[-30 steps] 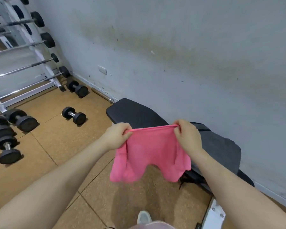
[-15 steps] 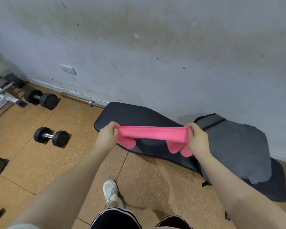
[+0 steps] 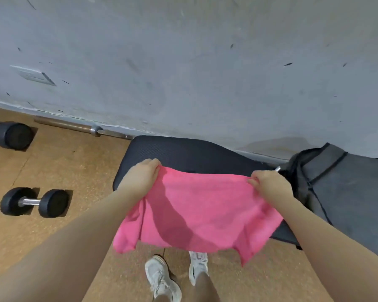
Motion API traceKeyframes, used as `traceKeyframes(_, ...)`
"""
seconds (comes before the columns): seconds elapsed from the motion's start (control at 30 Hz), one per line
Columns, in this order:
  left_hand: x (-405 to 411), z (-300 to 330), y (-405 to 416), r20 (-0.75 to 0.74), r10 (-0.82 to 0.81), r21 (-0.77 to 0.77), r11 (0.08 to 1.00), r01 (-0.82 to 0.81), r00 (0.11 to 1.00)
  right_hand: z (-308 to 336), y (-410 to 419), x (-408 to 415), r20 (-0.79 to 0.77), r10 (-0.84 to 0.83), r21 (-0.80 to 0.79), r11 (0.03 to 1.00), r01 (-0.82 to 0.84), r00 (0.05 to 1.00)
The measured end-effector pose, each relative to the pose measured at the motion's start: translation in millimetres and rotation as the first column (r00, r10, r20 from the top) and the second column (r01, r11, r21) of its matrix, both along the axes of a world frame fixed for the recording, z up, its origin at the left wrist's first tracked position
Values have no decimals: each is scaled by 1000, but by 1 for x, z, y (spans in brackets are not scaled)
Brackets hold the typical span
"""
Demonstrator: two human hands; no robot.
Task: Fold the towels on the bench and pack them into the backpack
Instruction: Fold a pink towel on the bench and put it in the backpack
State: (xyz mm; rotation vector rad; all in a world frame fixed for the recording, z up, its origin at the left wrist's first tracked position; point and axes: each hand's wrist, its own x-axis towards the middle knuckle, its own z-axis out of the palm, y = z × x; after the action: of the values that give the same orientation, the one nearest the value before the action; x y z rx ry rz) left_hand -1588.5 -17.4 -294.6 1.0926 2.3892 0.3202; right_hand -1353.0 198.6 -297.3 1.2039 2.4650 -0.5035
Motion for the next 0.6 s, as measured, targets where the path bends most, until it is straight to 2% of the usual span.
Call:
traceKeyframes(0.2,-52,-117,56,-5,80,-10,997,-80,997,-115,53,-71,43,6,175,984,-13,999)
traceKeyframes(0.37,-81,-173,81,28,178,50,983,-179,984,-173,79,-105,113,21,296,954,-53,993)
traceKeyframes(0.43,-87,-184,74,69,204,56,977,-208,977,-183,74,-114,100,-30,307,952,-2,995)
traceKeyframes(0.5,-91,-188,51,93,263,68,961,-269,960,-189,55,-131,-32,-4,319,948,14,999)
traceKeyframes(0.53,-92,-189,35,96,300,67,949,-307,949,-191,40,-143,-130,76,310,950,-32,989)
traceKeyframes(0.6,-93,-190,1,106,357,49,930,-364,928,-187,2,-173,-297,289,216,949,-231,910)
